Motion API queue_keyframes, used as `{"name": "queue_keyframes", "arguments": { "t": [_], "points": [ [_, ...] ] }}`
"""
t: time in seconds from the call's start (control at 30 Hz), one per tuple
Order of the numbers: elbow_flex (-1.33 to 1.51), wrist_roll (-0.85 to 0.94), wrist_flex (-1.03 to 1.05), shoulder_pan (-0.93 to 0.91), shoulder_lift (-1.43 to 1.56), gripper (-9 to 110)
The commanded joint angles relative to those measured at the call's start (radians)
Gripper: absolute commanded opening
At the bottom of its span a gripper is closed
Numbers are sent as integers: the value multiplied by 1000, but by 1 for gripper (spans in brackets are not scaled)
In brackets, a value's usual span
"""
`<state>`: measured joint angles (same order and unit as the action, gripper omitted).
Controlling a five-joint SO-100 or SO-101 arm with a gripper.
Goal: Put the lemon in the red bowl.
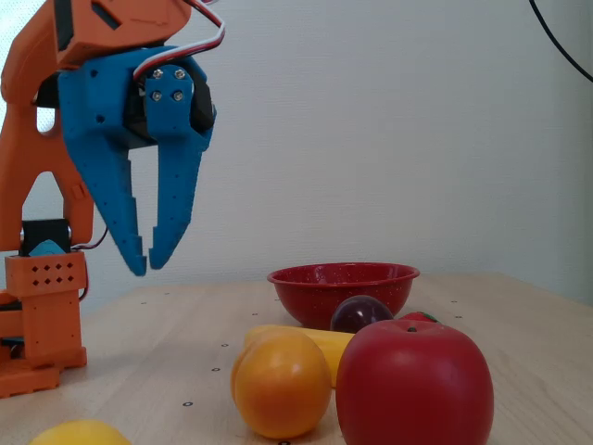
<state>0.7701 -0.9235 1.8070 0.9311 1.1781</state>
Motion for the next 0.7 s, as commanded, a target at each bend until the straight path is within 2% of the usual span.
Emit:
{"name": "queue_keyframes", "arguments": {
  "t": [0.0, 0.3, 0.67],
  "points": [
    [-115, -72, 89, 49, 17, 0],
    [-207, -325, 91, 143, -86, 1],
    [-272, -339, 91, 275, -176, 30]
  ]
}}
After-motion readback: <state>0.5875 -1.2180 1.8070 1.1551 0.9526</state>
